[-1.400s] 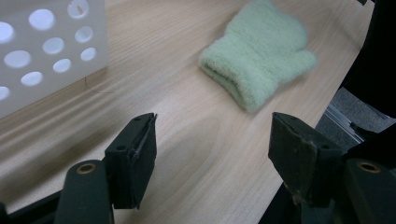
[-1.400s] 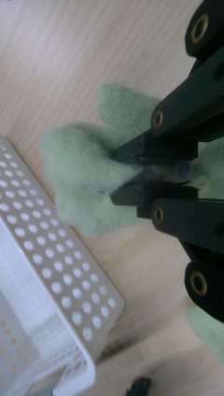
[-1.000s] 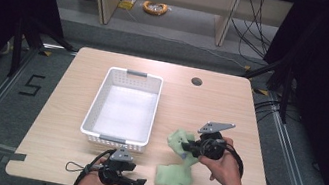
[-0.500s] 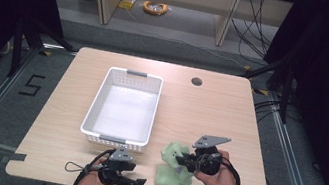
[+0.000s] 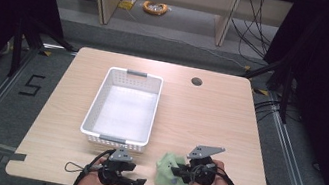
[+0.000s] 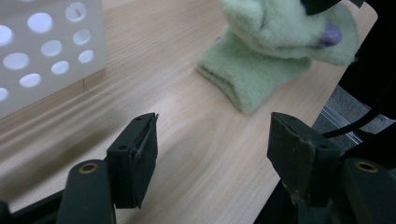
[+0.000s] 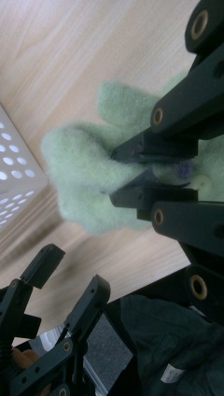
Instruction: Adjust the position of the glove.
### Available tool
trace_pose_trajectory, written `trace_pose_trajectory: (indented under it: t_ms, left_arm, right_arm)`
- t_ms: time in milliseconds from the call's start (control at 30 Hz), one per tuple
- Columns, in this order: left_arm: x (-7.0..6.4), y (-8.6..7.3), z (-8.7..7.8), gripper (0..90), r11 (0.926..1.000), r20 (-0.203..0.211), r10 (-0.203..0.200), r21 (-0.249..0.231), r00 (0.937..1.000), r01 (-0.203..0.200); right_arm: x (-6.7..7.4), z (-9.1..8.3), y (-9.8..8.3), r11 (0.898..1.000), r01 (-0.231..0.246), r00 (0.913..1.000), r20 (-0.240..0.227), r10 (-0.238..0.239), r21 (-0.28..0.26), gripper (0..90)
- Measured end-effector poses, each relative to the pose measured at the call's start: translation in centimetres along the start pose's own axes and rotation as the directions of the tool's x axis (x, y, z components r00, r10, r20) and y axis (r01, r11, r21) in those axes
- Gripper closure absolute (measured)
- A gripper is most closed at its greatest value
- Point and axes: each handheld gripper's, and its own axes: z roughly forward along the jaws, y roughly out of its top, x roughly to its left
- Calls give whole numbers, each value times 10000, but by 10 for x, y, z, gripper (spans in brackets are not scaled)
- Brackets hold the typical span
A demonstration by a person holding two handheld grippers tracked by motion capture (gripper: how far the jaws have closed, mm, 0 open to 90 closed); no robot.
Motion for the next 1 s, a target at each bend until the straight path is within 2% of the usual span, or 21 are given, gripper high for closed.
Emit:
trace_pose_trajectory:
  t_ms: [67, 100, 133, 200, 233, 267, 300, 367, 400, 433, 467, 500, 633, 733, 767, 800, 900, 933, 967, 1000]
  left_arm:
    - [1, 0, 0, 333, 9998, -104, 160, 112, 9998, -159]
    - [0, 0, 0, 333, 10000, -44, 60, 29, 10000, -60]
    - [0, 0, 0, 334, 9999, 58, 107, 66, 9999, -107]
    - [0, 0, 0, 334, 9999, 39, 134, 98, 9999, -134]
    - [0, -1, 1, 336, 9998, 43, 147, 102, 9999, -148]
    - [-1, -1, 1, 336, 9999, -53, 126, 55, 9999, -125]
    - [-2, -1, 2, 337, 9999, 70, 95, 84, 9999, -95]
    - [-2, -1, 2, 339, 9997, 101, 193, 145, 9998, -194]
    - [-3, -1, 3, 343, 9996, 128, 198, 173, 9997, -200]
    - [-4, -2, 3, 343, 9998, 115, 111, 175, 9999, -113]
    - [-5, -2, 4, 344, 9999, 153, 88, 138, 9998, -90]
    - [-6, -1, 3, 346, 9995, 177, 232, 197, 9996, -236]
    - [-13, -1, 5, 361, 9995, 377, 239, 175, 9990, -246]
    - [-21, 0, 9, 363, 9986, 518, 486, 206, 9975, -497]
    - [-22, 0, 10, 363, 9982, 563, 508, 279, 9971, -524]
    - [-25, 0, 12, 363, 9985, 580, 463, 277, 9972, -480]
    - [-28, -1, 14, 364, 9970, 592, 663, 358, 9960, -685]
    - [-30, -1, 15, 365, 9979, 641, 538, 321, 9965, -560]
    - [-30, -1, 15, 366, 9970, 634, 635, 404, 9960, -662]
    - [-32, -1, 15, 367, 9976, 693, 580, 346, 9959, -605]
  right_arm:
    - [1, 3, -1, 9997, -251, 9996, -89, 251, -6, 803]
    - [0, 4, -1, 9998, -122, 9999, -89, 123, 155, 803]
    - [1, 7, -2, 9994, -261, 9996, -119, 264, 244, 802]
    - [1, 9, -3, 9997, -255, 9996, -111, 256, 56, 802]
    - [0, 9, -3, 9991, -319, 9994, -97, 321, 278, 802]
    - [0, 10, -3, 9992, -304, 9994, -136, 308, 250, 801]
    - [0, 12, -3, 9992, -328, 9993, -169, 332, 235, 800]
    - [1, 13, -3, 9976, -637, 9978, -169, 642, 281, 800]
    - [-1, 15, -1, 9989, -402, 9989, -234, 408, 260, 799]
    - [-1, 15, -1, 9989, -402, 9989, -234, 408, 260, 799]
    - [-1, 15, -1, 9987, -458, 9986, -244, 464, 223, 799]
    - [-1, 16, 0, 9974, -695, 9972, -252, 699, 187, 799]
    - [-4, 14, 6, 9964, -851, 9957, -368, 852, 38, 793]
    - [-4, 18, 7, 9953, -971, 9947, -346, 972, 44, 784]
    - [-2, 22, 6, 9932, -1137, 9923, -456, 1148, 262, 768]
    - [-3, 24, 5, 9946, -1001, 9940, -408, 1012, 289, 753]
    - [-4, 29, 2, 9926, -1112, 9928, -393, 1131, 489, 690]
    - [-5, 29, 1, 9933, -1101, 9934, -290, 1111, 348, 655]
    - [-6, 27, 2, 9918, -1165, 9924, -335, 1183, 528, 604]
    - [-6, 27, 2, 9922, -1208, 9919, -345, 1219, 319, 581]
